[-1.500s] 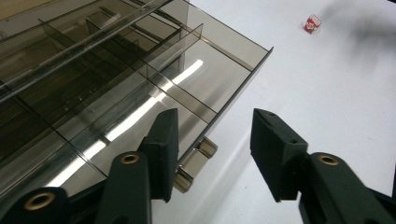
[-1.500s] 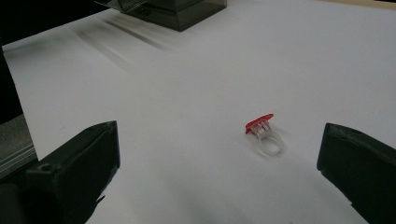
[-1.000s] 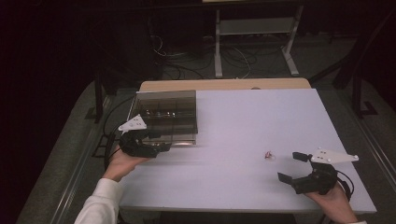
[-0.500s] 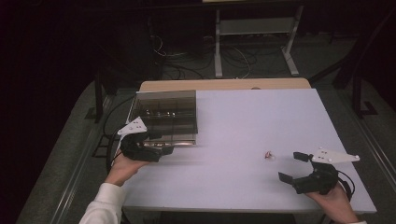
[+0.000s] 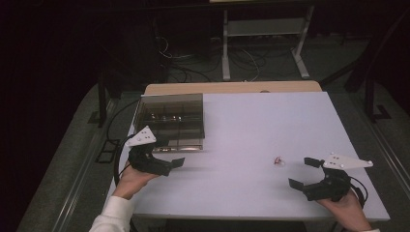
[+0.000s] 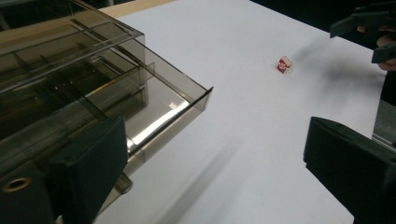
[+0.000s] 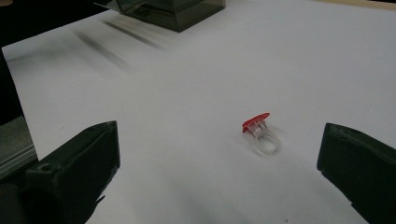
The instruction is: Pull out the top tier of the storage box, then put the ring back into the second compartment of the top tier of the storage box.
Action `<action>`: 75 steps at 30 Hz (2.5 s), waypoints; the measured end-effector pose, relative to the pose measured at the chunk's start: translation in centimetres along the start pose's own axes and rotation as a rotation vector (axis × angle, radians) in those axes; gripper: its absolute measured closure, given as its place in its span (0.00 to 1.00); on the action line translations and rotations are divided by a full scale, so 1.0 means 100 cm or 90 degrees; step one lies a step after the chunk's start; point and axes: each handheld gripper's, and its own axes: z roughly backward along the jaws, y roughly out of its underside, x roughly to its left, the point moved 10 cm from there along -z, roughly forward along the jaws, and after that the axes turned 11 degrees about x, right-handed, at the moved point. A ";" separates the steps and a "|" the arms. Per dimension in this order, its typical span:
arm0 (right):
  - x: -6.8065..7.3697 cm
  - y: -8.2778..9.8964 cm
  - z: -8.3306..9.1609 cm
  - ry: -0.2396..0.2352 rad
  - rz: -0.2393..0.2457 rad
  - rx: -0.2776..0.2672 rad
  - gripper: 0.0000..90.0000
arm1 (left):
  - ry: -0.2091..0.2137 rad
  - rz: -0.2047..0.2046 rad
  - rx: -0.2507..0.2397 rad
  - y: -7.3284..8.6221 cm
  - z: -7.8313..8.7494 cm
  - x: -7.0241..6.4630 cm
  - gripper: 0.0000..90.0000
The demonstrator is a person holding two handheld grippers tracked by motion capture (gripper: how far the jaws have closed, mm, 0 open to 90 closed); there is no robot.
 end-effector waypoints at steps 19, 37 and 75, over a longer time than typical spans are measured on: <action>0.003 0.002 -0.004 -0.004 0.003 0.013 0.00 | 0.025 -0.010 0.019 0.025 -0.024 -0.025 0.00; -0.008 -0.004 0.000 0.010 0.001 0.040 0.00 | 0.032 -0.016 0.013 0.044 -0.039 -0.038 0.00; -0.040 -0.032 -0.041 -0.014 0.022 0.133 0.00 | 0.029 0.018 -0.072 0.040 -0.026 -0.030 0.00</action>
